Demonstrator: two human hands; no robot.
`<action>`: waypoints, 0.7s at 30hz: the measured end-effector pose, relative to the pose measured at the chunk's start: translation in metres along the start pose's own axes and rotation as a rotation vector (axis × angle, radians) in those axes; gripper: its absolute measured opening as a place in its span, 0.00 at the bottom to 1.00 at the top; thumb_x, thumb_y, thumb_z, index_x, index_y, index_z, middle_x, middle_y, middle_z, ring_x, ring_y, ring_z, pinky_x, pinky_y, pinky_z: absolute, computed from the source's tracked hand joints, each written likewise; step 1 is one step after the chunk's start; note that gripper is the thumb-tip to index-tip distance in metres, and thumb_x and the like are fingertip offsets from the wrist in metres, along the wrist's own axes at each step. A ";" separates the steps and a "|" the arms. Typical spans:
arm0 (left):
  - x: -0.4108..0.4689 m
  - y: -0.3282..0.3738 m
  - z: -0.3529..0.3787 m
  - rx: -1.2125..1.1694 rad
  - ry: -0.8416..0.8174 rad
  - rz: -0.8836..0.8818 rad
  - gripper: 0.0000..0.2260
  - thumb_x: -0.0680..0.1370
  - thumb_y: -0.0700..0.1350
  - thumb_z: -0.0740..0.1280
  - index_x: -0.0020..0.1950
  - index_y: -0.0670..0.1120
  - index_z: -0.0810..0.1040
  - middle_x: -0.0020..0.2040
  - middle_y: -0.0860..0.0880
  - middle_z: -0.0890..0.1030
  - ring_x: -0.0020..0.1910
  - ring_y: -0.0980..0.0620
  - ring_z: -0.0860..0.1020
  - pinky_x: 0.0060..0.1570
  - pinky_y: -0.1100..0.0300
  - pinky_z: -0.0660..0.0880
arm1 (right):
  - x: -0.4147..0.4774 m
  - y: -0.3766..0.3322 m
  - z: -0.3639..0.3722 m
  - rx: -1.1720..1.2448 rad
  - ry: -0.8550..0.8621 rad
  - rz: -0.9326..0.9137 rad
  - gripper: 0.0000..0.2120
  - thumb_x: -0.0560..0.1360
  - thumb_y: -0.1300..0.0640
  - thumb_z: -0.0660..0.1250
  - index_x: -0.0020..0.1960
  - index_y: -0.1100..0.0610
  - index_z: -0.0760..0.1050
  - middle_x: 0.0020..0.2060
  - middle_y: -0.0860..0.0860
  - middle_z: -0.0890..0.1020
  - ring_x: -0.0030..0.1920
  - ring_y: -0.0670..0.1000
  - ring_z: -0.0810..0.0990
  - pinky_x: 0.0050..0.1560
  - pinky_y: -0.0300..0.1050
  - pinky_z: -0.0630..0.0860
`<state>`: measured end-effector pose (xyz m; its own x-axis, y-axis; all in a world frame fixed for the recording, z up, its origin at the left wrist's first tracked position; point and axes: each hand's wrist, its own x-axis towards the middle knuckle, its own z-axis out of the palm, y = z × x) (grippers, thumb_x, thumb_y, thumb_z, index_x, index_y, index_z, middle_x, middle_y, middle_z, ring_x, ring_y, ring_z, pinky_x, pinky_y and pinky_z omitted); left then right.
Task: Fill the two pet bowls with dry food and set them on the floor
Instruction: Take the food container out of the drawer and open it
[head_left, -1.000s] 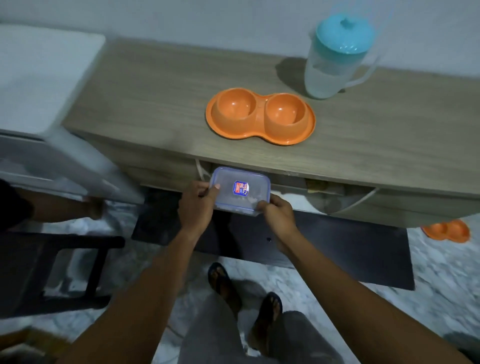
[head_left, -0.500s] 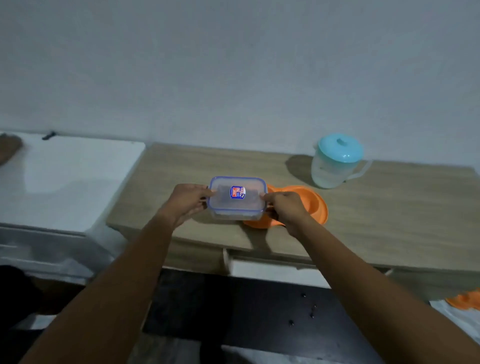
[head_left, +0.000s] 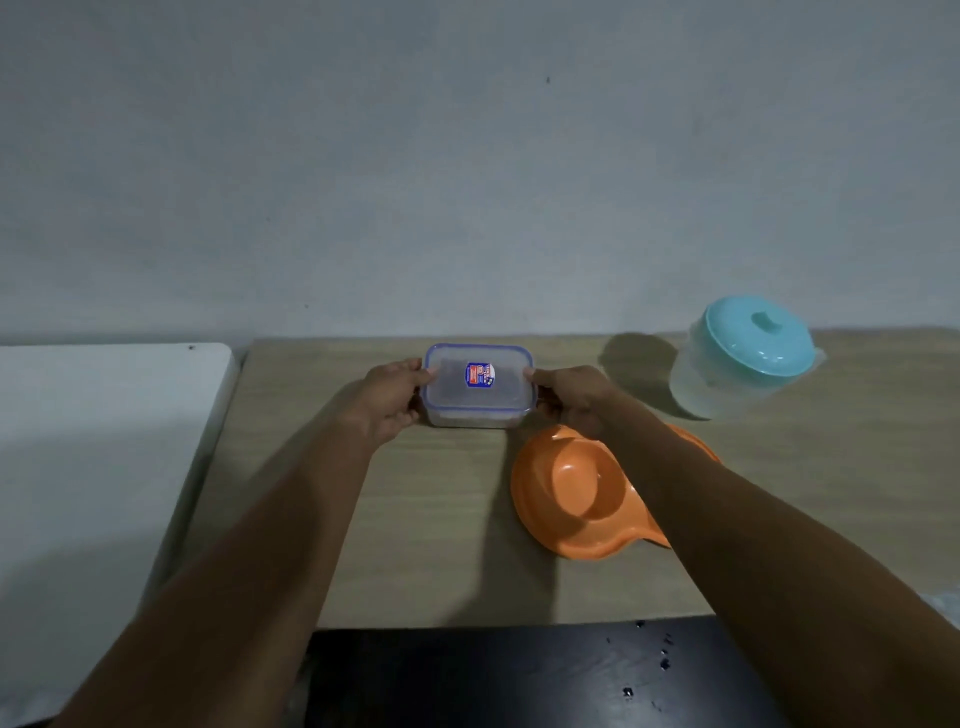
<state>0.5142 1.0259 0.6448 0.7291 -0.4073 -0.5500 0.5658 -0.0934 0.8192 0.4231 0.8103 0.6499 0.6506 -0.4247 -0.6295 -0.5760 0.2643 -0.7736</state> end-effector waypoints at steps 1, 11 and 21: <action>0.004 0.000 0.000 0.007 -0.012 -0.006 0.10 0.81 0.38 0.62 0.60 0.42 0.79 0.46 0.45 0.82 0.38 0.51 0.79 0.41 0.58 0.76 | 0.004 0.002 0.000 0.020 0.000 0.020 0.12 0.78 0.60 0.73 0.37 0.60 0.77 0.29 0.53 0.75 0.26 0.48 0.71 0.25 0.41 0.71; 0.004 -0.003 -0.003 0.150 0.079 0.013 0.14 0.78 0.37 0.69 0.61 0.33 0.77 0.51 0.35 0.82 0.41 0.39 0.80 0.50 0.37 0.79 | 0.000 0.010 0.003 -0.115 0.196 -0.181 0.16 0.73 0.58 0.78 0.34 0.61 0.74 0.31 0.59 0.75 0.31 0.55 0.73 0.35 0.51 0.71; 0.024 0.041 0.022 0.820 -0.016 0.162 0.23 0.76 0.59 0.68 0.45 0.38 0.81 0.47 0.44 0.82 0.47 0.46 0.79 0.48 0.53 0.74 | -0.038 0.040 0.049 0.074 0.161 -0.005 0.26 0.72 0.51 0.80 0.62 0.62 0.74 0.53 0.60 0.83 0.46 0.57 0.84 0.41 0.51 0.85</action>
<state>0.5465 0.9922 0.6688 0.7684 -0.4844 -0.4183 -0.0092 -0.6619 0.7496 0.4000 0.8793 0.6393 0.5623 -0.5574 -0.6108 -0.5316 0.3221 -0.7833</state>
